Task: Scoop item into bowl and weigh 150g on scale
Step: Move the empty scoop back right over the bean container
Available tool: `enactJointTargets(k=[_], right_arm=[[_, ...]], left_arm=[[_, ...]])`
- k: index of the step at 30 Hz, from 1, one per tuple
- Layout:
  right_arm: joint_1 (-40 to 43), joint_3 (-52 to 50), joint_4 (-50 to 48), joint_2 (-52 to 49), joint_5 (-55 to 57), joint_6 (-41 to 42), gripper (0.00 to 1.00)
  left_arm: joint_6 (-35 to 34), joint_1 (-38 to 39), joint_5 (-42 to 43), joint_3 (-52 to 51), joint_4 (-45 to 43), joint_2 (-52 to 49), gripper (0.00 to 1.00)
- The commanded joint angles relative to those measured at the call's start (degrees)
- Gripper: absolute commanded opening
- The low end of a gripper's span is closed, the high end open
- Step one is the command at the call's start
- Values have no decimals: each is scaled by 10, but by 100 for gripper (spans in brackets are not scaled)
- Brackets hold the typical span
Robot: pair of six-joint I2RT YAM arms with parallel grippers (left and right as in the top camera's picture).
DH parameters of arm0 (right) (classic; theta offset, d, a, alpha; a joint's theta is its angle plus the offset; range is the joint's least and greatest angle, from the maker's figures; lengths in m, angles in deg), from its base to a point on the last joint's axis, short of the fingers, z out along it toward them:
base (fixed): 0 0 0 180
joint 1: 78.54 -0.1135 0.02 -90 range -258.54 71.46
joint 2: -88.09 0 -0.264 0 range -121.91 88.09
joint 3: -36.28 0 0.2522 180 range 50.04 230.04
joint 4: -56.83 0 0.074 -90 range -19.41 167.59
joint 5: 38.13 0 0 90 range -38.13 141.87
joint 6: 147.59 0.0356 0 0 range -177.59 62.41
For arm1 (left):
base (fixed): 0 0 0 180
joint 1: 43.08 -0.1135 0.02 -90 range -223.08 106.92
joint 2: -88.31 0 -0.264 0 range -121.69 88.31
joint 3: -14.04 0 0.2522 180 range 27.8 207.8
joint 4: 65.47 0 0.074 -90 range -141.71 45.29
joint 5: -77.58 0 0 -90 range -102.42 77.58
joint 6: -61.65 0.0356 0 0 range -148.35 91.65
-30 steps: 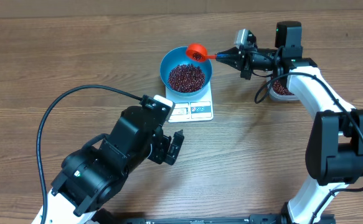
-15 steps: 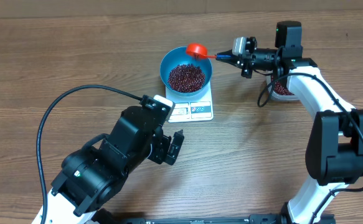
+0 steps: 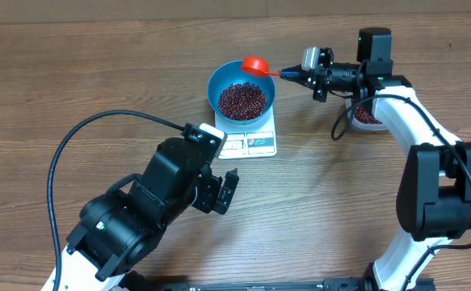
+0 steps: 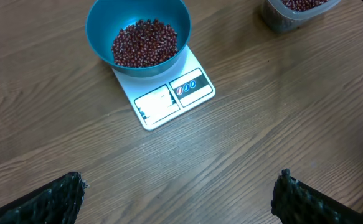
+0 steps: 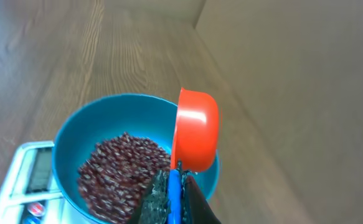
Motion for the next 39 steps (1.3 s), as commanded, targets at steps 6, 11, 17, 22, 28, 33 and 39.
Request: enactJointTargets(k=[6,11,17,22,28,33,39], right_arm=[[59,-1,-3,56,2,369,4],[103,-1,2,103,3,483,4],[144,-1,87,160,102,523,4],[150,-1,200,200,266,523,3],[149,-1,261,210,376,523,3],[149,-1,300,210,456,523,4],[149,-1,370,210,539,521,3]], left_arm=[[8,4,-6,-1,1,-3,99],[8,4,-6,-1,2,-3,99],[8,4,-6,-1,2,-3,99],[9,4,-6,-1,2,-3,99],[8,4,-6,-1,2,-3,99],[8,4,-6,-1,2,-3,99],[8,4,-6,-1,2,-3,99]])
